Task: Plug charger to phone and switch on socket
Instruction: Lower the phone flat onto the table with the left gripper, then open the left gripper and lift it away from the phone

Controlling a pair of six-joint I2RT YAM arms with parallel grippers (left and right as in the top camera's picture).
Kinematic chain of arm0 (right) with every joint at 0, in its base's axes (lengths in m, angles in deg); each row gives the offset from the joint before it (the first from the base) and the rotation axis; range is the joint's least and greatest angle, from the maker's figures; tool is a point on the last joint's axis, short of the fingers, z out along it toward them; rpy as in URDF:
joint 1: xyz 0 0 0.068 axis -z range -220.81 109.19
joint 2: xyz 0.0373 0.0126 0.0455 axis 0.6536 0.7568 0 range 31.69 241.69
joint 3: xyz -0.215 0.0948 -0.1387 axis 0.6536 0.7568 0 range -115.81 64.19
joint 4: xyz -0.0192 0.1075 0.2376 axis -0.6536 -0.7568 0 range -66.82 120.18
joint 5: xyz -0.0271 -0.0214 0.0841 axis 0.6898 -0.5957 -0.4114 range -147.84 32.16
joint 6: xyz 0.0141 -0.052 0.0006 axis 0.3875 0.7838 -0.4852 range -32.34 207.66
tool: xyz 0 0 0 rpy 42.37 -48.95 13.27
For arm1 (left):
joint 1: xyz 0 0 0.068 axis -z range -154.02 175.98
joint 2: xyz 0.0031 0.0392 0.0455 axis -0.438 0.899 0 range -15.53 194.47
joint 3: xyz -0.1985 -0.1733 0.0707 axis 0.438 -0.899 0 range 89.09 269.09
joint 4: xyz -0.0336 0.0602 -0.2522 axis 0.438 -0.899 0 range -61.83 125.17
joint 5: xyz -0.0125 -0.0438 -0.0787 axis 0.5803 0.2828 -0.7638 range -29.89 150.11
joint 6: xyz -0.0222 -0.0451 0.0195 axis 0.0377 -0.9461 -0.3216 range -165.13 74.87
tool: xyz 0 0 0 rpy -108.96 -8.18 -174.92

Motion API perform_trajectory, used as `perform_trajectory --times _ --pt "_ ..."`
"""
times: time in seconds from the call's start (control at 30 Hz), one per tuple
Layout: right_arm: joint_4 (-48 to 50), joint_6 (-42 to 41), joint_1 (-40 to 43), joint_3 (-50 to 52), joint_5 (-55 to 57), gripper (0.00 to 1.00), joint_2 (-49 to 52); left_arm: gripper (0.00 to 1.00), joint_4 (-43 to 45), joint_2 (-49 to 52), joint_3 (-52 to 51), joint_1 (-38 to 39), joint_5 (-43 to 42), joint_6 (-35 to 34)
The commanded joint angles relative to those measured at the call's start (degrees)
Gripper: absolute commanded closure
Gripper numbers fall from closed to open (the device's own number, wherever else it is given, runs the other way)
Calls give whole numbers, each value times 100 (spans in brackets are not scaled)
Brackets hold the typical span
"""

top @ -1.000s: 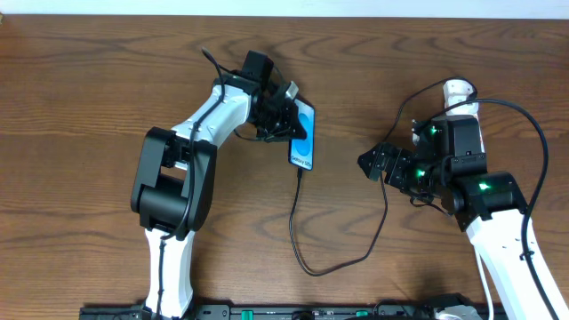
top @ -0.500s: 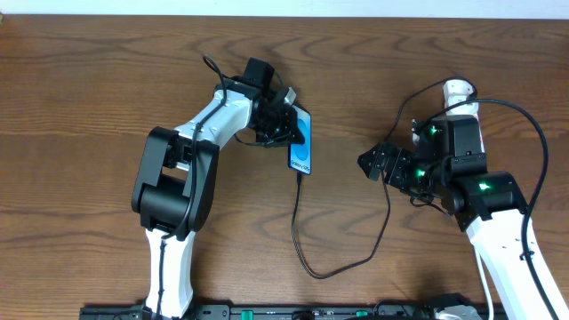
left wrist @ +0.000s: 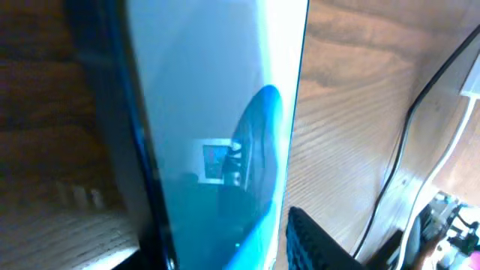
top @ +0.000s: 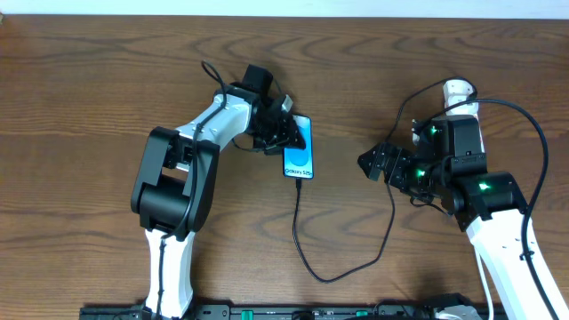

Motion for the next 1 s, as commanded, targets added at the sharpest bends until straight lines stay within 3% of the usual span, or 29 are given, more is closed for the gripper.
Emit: perform_trajectory --times 0.0,0.23,0.37,0.47,0.97 --pt "-7 92 33 -11 68 1 -24 58 -17 46 -42 13 210 11" --pt "-35 94 33 -11 72 1 -22 44 -210 46 -42 13 876 9" --pt "-98 94 33 -11 181 1 -22 30 -463 46 -39 11 1375 9" --pt "-195 94 33 -11 323 1 -22 14 -632 46 -42 11 1609 11" --pt "-428 396 35 -13 680 1 -22 11 -1587 -507 192 7 3220 9"
